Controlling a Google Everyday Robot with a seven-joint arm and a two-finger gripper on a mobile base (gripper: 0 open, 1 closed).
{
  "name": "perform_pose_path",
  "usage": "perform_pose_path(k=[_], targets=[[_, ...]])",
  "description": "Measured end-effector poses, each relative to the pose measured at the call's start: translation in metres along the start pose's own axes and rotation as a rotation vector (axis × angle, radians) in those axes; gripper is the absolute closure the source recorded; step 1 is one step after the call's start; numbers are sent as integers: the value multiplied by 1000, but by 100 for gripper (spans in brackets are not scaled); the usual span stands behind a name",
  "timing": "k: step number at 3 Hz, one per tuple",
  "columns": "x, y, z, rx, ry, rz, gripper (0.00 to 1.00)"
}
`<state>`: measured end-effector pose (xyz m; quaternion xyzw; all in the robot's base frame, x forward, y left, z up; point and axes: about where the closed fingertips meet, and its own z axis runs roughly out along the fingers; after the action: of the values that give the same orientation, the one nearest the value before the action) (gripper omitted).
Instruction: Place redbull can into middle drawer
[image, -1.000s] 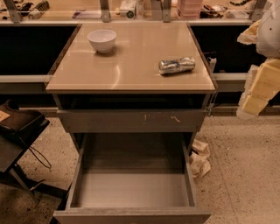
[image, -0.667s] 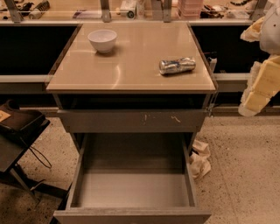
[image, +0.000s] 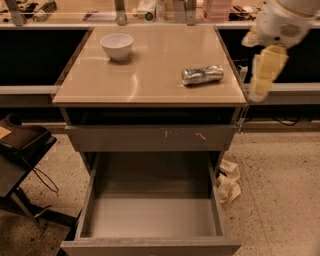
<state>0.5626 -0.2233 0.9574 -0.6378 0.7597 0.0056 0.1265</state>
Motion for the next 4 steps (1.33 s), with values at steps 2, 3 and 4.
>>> perform_pose_path(k=[2, 3, 4], targets=[[-42, -87, 55, -7, -68, -15, 0], [-46, -94, 59, 15, -78, -15, 0], [-60, -122, 42, 122, -22, -96, 0]])
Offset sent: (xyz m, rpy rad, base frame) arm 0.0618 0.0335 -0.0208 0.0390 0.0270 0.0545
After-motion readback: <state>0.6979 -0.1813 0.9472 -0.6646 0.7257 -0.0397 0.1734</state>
